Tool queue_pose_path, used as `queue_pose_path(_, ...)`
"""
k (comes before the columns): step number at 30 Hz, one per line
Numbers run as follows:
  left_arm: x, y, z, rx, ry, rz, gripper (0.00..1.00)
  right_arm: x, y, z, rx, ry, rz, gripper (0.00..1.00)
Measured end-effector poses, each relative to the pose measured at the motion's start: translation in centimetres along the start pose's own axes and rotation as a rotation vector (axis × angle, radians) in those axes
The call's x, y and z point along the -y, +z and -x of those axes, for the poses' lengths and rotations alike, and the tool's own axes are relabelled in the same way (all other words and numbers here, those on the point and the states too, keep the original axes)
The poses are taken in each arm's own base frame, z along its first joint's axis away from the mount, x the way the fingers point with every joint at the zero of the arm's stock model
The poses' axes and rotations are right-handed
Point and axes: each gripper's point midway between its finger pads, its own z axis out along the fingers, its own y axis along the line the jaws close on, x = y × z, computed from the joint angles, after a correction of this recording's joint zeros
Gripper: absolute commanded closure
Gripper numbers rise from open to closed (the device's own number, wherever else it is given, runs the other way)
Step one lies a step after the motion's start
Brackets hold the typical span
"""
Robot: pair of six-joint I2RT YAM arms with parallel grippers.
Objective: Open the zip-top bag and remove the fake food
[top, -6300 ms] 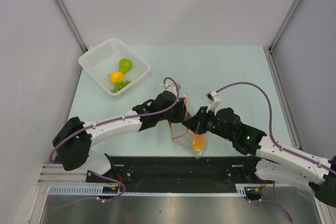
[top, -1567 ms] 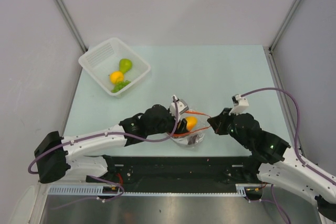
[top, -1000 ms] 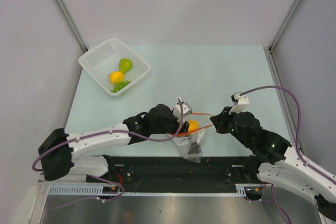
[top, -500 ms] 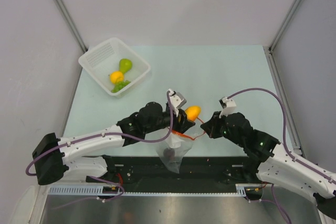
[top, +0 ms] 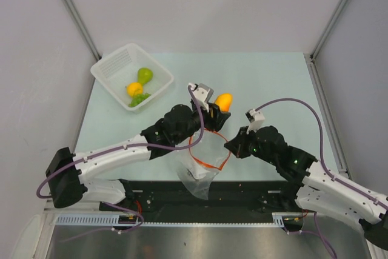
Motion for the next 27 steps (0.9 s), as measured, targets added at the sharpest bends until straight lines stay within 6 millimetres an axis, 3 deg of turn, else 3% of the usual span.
queue_pose_path(4, 0.2, 0.9, 2.8, 0.034, -0.074, -0.015, 1.00, -1.0, 0.8, 0.7, -0.012, -0.005, 0.010, 1.00)
queue_pose_path(7, -1.8, 1.0, 4.3, 0.046, -0.154, -0.006, 1.00, -1.5, 0.8, 1.5, 0.004, -0.013, 0.021, 1.00)
queue_pose_path(9, -4.8, 0.9, 5.0, 0.047, -0.213, 0.034, 1.00, -1.4, 0.7, 1.7, 0.013, -0.019, 0.016, 1.00)
queue_pose_path(12, -10.8, 0.1, 6.0, 0.062, -0.292, 0.142, 1.00, -0.9, 0.0, 2.1, 0.037, -0.020, -0.002, 1.00)
queue_pose_path(17, -21.7, -3.1, 6.9, 0.102, -0.402, 0.383, 0.99, 0.4, -2.1, 3.8, 0.123, 0.001, -0.038, 1.00)
queue_pose_path(20, -27.6, -4.9, 6.0, 0.104, -0.464, 0.519, 0.96, 1.4, -3.0, 4.4, 0.155, 0.011, -0.067, 1.00)
queue_pose_path(22, -31.2, -5.4, 4.2, 0.071, -0.507, 0.611, 0.96, 1.9, -3.4, 4.8, 0.169, 0.015, -0.083, 1.00)
queue_pose_path(25, -35.5, -4.6, 0.2, -0.028, -0.568, 0.702, 0.93, 2.8, -3.5, 4.8, 0.167, 0.023, -0.113, 1.00)
queue_pose_path(27, -37.1, -3.9, -2.7, -0.099, -0.603, 0.735, 0.82, 3.1, -3.6, 4.6, 0.161, 0.029, -0.125, 1.00)
